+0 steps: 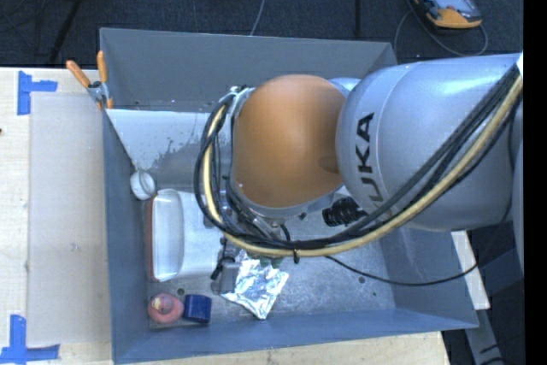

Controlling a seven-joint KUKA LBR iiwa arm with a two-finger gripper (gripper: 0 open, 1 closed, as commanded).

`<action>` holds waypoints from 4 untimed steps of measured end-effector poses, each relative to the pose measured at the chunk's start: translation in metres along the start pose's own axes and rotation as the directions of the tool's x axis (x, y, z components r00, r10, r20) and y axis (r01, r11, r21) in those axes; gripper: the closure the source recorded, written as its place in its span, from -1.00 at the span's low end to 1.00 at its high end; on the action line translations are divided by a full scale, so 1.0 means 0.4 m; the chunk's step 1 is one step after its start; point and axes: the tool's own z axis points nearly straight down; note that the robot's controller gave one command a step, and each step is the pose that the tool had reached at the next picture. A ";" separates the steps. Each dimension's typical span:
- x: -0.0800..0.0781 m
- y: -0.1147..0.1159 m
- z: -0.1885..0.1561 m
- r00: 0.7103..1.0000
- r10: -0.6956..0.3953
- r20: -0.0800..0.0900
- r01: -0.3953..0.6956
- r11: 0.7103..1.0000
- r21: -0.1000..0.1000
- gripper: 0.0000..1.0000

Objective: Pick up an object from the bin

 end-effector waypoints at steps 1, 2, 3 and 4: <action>0.031 -0.023 0.254 0.998 0.055 -0.008 -0.055 0.999 0.004 -1.00; 0.007 -0.058 0.309 0.969 -0.248 -0.002 0.248 0.969 0.001 -1.00; 0.020 0.116 0.393 0.947 -0.322 0.015 0.322 0.947 -0.001 -1.00; 0.021 0.109 0.389 0.950 -0.313 0.009 0.313 0.950 -0.001 1.00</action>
Offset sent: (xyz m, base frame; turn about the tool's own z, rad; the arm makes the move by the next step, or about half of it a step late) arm -0.0107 -0.0078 -0.0962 0.0543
